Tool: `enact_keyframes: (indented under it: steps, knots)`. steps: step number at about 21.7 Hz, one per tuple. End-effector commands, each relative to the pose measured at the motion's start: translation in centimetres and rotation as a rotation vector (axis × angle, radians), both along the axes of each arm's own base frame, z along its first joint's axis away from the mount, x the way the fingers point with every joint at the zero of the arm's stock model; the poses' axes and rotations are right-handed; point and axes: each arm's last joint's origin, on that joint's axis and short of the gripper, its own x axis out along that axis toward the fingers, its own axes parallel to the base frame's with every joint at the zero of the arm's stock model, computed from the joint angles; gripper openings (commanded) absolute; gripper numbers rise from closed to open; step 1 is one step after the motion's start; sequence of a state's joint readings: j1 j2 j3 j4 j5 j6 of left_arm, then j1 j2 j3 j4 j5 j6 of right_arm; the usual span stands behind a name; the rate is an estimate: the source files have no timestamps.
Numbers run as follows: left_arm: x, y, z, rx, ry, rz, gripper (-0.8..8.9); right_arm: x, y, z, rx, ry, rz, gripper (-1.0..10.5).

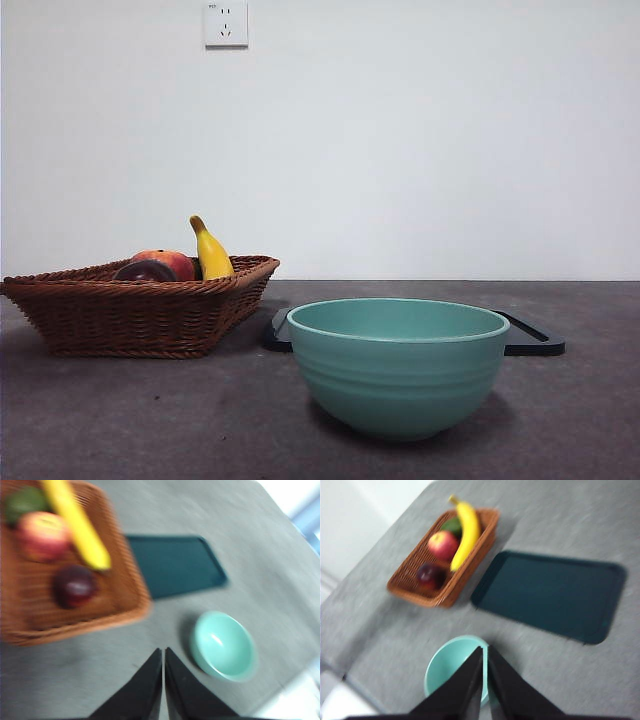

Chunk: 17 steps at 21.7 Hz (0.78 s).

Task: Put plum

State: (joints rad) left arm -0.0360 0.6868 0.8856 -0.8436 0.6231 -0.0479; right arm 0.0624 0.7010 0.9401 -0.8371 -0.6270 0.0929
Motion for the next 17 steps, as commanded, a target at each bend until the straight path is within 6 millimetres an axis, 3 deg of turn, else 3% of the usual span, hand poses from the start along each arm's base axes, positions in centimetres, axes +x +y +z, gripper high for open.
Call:
enact_keyframes:
  steps: [1,7,12,14,17]
  knots:
    - [0.1,-0.4,1.4,0.032,-0.027,-0.092,0.08,0.2,0.5,0.8,-0.042,0.004,0.08,0.0]
    - [0.2,-1.1,2.0,0.046,0.041,-0.195,0.08,0.3,1.8,1.1,-0.107,0.058,0.224,0.0]
    - [0.4,-1.2,2.1,0.053,0.014,-0.202,0.28,0.2,1.8,1.1,-0.106,0.058,0.228,0.1]
    - [0.4,-1.2,2.2,0.053,0.013,-0.201,1.21,0.2,1.8,1.1,-0.104,0.06,0.226,1.3]
    - [0.4,-1.2,2.2,0.052,0.015,-0.2,4.07,0.2,1.8,1.1,-0.1,0.066,0.222,3.5]
